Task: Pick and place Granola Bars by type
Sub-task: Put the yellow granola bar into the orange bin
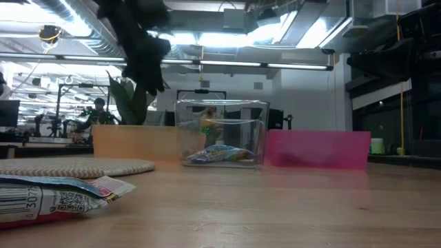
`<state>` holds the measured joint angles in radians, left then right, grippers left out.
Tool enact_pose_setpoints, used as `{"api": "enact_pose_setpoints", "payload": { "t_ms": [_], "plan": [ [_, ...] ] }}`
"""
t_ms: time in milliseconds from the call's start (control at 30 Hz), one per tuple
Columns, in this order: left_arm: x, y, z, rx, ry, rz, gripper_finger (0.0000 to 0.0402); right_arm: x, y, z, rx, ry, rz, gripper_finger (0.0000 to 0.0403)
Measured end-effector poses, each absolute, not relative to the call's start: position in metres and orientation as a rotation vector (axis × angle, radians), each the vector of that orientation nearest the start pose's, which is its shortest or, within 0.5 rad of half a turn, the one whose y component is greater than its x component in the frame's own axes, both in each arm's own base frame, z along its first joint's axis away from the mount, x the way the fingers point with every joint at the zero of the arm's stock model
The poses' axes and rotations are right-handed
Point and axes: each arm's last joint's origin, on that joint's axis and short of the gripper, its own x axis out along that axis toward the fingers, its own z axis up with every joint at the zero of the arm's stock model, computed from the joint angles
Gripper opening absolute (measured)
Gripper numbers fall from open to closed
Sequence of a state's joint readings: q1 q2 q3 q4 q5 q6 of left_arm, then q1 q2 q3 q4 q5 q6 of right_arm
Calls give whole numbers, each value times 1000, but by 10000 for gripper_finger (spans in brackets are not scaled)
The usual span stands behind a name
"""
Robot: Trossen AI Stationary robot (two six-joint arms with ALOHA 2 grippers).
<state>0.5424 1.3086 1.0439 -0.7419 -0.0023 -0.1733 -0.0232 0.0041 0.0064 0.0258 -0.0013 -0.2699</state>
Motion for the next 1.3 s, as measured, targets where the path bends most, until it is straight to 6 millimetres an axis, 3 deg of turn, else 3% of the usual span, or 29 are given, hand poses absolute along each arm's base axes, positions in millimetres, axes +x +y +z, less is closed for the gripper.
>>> {"api": "enact_pose_setpoints", "payload": {
  "t_ms": [333,667,1000,1300],
  "plan": [
    [191,60,308,-417,893,426,187,98,-2,168,-270,-25,-26,87],
    [172,-6,325,-410,848,251,185,97,-2,168,-270,-25,-26,87],
    [167,-72,319,-367,901,63,184,98,-2,168,-270,-25,-25,87],
    [167,-145,285,-197,1046,-12,184,98,-2,168,-270,-25,-25,87]
  ]
}}
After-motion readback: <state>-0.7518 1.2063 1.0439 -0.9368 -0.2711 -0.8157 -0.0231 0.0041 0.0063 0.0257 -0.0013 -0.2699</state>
